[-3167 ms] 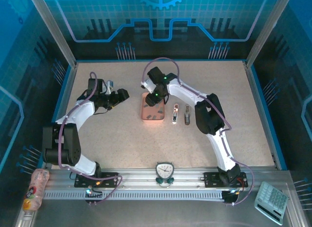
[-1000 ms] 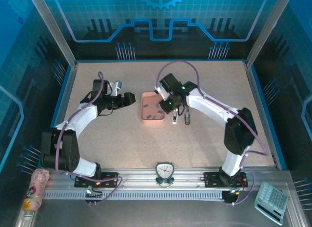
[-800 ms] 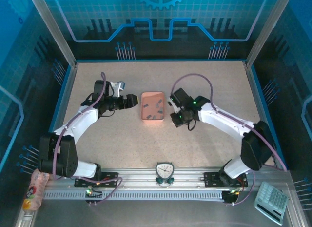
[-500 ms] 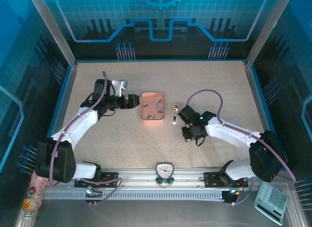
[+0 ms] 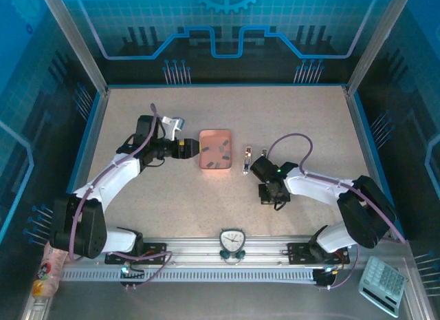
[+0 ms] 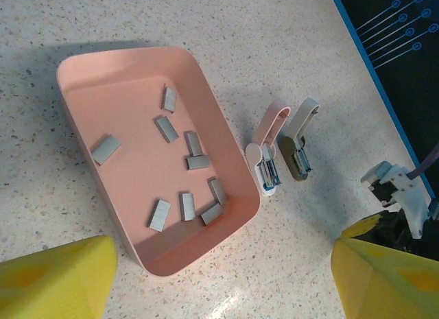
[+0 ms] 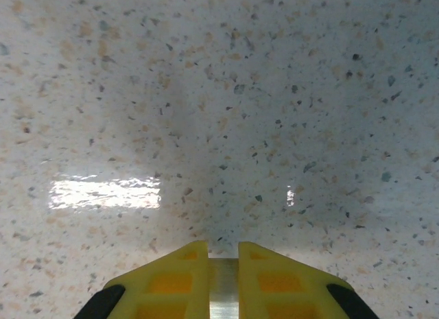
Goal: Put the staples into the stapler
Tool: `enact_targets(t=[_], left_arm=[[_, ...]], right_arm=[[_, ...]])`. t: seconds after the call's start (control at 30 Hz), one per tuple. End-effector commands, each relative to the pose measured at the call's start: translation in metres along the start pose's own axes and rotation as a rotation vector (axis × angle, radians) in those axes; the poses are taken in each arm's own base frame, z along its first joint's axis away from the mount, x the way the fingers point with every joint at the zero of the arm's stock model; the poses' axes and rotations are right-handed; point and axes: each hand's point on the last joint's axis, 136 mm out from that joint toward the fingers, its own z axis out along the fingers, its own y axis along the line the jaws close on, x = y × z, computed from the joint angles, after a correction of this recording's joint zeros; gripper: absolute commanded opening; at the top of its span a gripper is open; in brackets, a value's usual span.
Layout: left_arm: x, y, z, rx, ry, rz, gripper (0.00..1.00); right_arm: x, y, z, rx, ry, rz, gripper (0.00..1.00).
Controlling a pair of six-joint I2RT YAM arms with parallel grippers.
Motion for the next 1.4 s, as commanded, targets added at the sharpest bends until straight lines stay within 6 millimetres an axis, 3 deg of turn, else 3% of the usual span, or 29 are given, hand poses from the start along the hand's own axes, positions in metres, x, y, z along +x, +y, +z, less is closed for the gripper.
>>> enact_targets(t=[0.0,0.2,0.43,0.63,0.97,1.0,1.13,1.37], left_arm=[[-0.002,-0.008,-0.001,0.027,-0.009,0.050,0.83],[-0.003,-0.010,-0.003,0.030,-0.013,0.054,0.83],[-0.006,-0.012,-0.006,0.029,-0.022,0.061,0.83],[-0.007,-0.010,-0.005,0.018,-0.023,0.062,0.83],[-0.005,-0.007,-0.003,0.012,-0.010,0.054,0.83],[-0.005,-0.007,-0.003,0.009,-0.011,0.056,0.83],[-0.005,-0.006,-0.002,0.006,-0.010,0.056,0.83],[-0.004,-0.004,-0.001,0.002,-0.004,0.053,0.83]], right_arm=[[0.001,0.003,0.003,0.007,0.007,0.022,0.14],[0.003,0.006,0.003,0.011,0.043,0.001,0.22],[0.001,-0.006,-0.033,0.011,0.058,-0.019,0.27],[0.005,-0.014,-0.044,-0.033,0.087,0.013,0.32],[0.012,-0.007,-0.021,-0.033,0.184,-0.033,0.32],[0.002,-0.001,-0.025,-0.047,0.164,-0.038,0.33],[-0.002,0.003,-0.019,-0.045,0.173,-0.059,0.32],[-0.002,0.005,-0.007,-0.041,0.204,-0.065,0.30]])
